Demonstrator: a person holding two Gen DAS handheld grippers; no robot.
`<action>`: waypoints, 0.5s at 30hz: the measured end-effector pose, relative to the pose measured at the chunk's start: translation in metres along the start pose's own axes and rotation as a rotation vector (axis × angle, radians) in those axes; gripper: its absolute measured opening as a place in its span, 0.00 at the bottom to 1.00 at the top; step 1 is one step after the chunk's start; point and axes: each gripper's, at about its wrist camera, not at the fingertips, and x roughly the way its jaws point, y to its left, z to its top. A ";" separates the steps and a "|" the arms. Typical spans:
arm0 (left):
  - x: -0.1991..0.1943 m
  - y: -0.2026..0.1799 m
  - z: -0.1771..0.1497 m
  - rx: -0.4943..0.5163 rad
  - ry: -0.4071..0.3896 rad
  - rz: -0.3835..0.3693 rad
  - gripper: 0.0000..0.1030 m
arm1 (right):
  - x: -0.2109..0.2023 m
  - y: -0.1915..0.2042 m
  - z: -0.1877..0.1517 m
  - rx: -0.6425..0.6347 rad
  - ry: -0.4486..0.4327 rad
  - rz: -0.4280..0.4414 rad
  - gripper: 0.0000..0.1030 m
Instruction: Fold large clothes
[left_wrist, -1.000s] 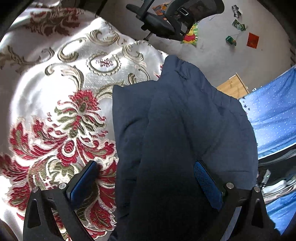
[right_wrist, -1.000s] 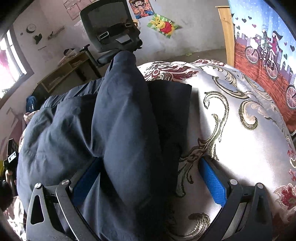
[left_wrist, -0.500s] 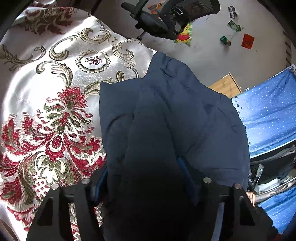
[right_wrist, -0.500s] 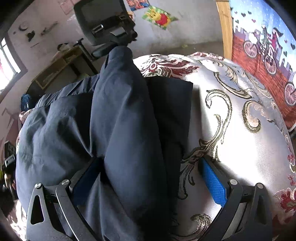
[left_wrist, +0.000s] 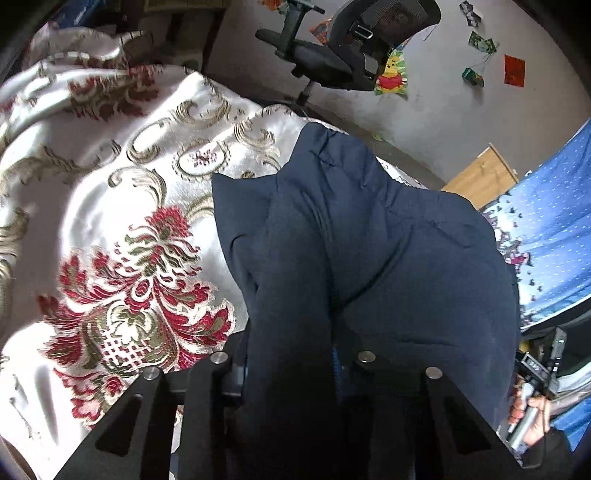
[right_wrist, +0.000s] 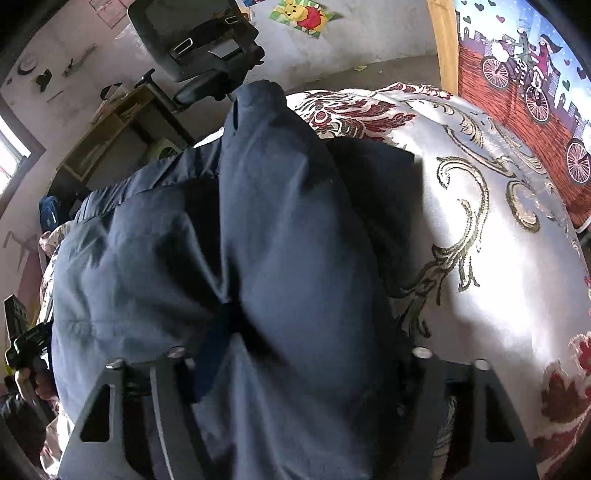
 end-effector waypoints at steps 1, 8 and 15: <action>-0.003 -0.004 0.000 0.005 -0.009 0.015 0.25 | -0.003 0.000 -0.001 -0.002 -0.004 -0.001 0.44; -0.037 -0.034 -0.006 0.060 -0.097 0.098 0.17 | -0.040 0.021 -0.005 -0.094 -0.076 -0.045 0.13; -0.061 -0.069 0.001 0.087 -0.163 0.035 0.16 | -0.096 0.041 0.013 -0.184 -0.200 -0.103 0.09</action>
